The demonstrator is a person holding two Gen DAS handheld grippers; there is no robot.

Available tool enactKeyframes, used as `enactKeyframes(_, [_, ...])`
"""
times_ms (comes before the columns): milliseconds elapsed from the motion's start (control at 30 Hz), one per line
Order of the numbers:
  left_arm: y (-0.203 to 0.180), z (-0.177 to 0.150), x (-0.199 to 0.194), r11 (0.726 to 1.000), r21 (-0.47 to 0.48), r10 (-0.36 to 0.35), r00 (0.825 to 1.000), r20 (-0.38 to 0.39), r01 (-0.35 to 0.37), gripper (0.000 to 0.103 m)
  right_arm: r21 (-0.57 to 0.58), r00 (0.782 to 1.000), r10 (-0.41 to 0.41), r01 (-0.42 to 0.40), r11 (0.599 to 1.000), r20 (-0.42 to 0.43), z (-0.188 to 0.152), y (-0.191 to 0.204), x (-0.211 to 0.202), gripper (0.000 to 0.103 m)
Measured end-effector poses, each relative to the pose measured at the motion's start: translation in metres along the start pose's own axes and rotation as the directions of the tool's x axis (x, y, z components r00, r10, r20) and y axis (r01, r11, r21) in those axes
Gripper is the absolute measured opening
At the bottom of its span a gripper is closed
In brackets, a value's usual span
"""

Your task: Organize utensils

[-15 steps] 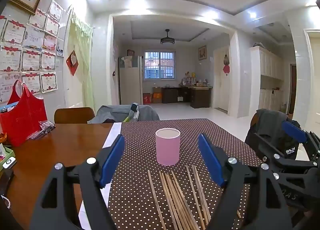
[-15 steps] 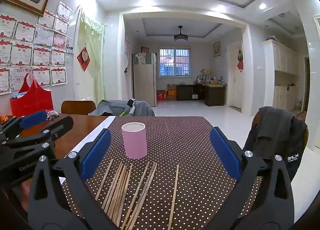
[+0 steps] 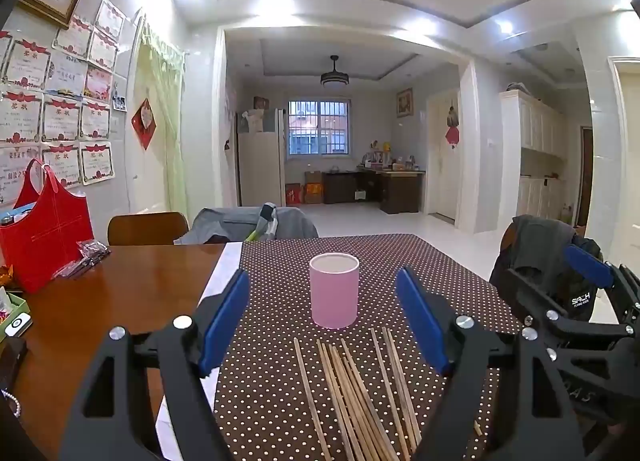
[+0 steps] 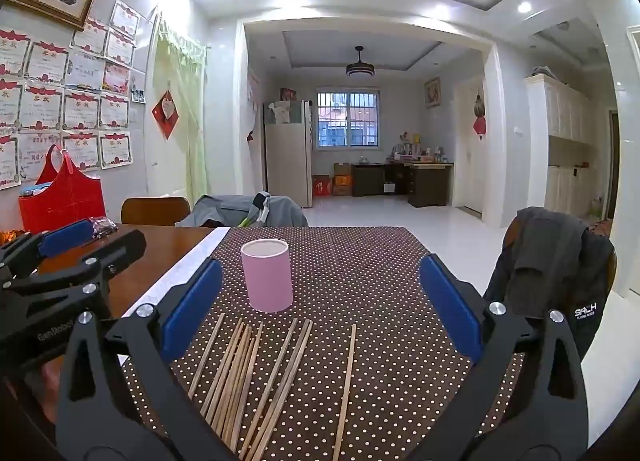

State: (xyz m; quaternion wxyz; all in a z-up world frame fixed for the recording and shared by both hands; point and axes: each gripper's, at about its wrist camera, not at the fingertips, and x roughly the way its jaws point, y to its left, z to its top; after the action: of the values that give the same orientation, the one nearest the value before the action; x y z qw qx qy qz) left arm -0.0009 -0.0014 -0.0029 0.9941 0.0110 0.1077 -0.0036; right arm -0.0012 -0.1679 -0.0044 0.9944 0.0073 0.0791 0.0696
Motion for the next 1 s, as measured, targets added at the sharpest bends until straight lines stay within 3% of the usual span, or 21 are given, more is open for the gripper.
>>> enactKeyframes(1000, [-0.004,-0.009,0.014,1.0,0.004,-0.008,1.0,-0.021,0.008,0.075,0.01,1.0,-0.005,0.006,1.0,-0.02,-0.008,-0.007,0.008,0.097])
